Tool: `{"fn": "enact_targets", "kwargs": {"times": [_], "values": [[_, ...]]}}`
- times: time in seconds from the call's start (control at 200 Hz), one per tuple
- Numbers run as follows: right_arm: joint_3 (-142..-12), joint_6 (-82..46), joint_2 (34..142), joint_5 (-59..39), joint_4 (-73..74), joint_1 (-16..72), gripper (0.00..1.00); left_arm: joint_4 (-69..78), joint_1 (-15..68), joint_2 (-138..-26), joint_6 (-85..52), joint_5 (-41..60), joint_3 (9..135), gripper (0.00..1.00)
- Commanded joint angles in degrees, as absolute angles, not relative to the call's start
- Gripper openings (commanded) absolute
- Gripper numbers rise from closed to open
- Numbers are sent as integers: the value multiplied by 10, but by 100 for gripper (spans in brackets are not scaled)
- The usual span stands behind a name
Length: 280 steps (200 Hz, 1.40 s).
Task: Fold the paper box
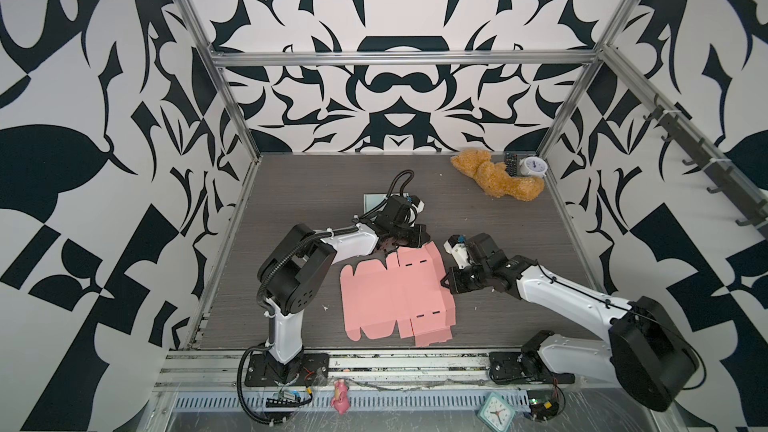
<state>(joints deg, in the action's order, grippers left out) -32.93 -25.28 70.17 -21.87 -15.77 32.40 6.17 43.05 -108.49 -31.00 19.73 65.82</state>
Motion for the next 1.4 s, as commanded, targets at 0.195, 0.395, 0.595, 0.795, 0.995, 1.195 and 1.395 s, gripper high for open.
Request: {"fn": "enact_targets", "kwargs": {"times": [0.195, 0.395, 0.595, 0.795, 0.995, 1.195, 1.395], "values": [[-356, -242, 701, -208, -163, 327, 0, 28, 444, -1041, -272, 210, 637, 4], [-360, -240, 702, -205, -166, 328, 0, 18, 450, -1018, -268, 216, 622, 4], [-371, -237, 703, -204, -171, 327, 0, 7, 460, -994, -264, 217, 599, 4], [-379, -232, 711, -201, -177, 329, 0, 6, 473, -984, -268, 211, 585, 4], [-391, -226, 712, -185, -193, 336, 0, 8, 483, -972, -271, 200, 573, 4], [-400, -217, 709, -165, -217, 348, 0, 32, 450, -933, -276, 176, 513, 2], [-406, -203, 717, -163, -234, 352, 0, 29, 398, -892, -270, 184, 474, 2]]}}
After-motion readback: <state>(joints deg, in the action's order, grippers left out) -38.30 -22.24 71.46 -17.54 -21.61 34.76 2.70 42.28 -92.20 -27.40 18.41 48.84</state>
